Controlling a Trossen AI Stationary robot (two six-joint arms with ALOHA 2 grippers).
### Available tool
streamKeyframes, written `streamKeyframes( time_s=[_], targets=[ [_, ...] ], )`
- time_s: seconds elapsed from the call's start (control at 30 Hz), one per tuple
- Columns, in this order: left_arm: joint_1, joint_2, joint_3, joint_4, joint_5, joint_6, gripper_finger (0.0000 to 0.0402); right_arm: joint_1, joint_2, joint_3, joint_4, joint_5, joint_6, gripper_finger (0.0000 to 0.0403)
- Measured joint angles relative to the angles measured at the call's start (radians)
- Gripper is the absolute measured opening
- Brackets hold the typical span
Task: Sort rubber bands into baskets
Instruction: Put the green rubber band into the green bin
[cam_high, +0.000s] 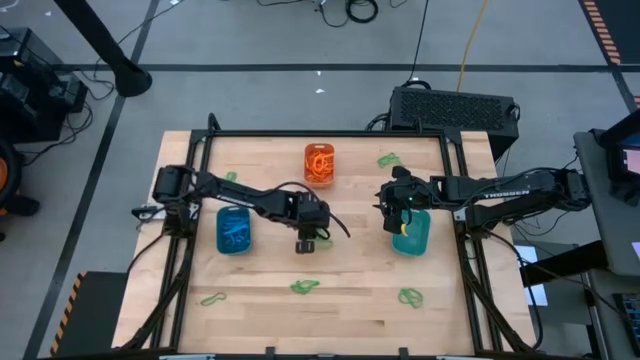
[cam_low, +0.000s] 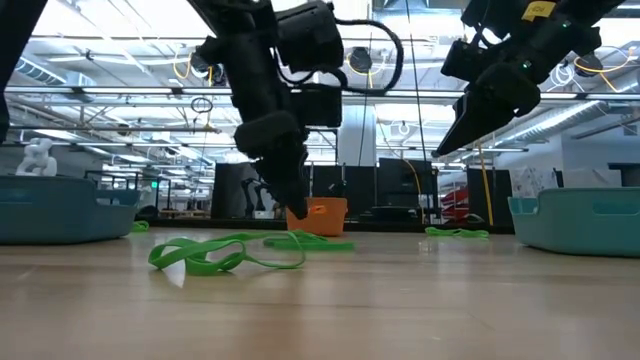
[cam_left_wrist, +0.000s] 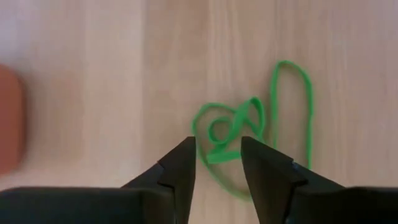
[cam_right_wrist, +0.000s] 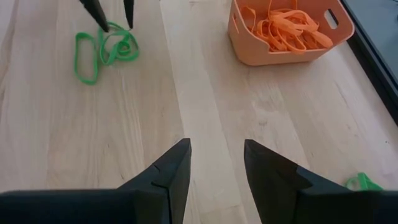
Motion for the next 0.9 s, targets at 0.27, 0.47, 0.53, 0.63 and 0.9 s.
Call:
streamKeyframes(
  time_s=[0.27,0.47,0.53,0.63,0.9],
  targets=[
    [-0.008,0.047,-0.002,-0.081,0.048,-0.046,0.0139,0.0,0.0,0.0,0.0,0.0,0.0,0.0141],
    [-0.008,0.048,-0.002,-0.073,0.036,-0.016,0.0139,0.0,0.0,0.0,0.001,0.0,0.007,0.0141],
    [-0.008,0.048,-0.002,-0.071,0.015,0.009,0.0139,0.0,0.0,0.0,0.001,0.0,0.012,0.0141],
    [-0.009,0.048,-0.002,-0.05,-0.028,0.104,0.0139,0.0,0.0,0.0,0.001,0.0,0.019,0.0141],
    [-0.039,0.048,-0.002,0.015,-0.031,0.298,0.0139,0.0,0.0,0.0,0.002,0.0,0.023,0.0141]
  ],
)
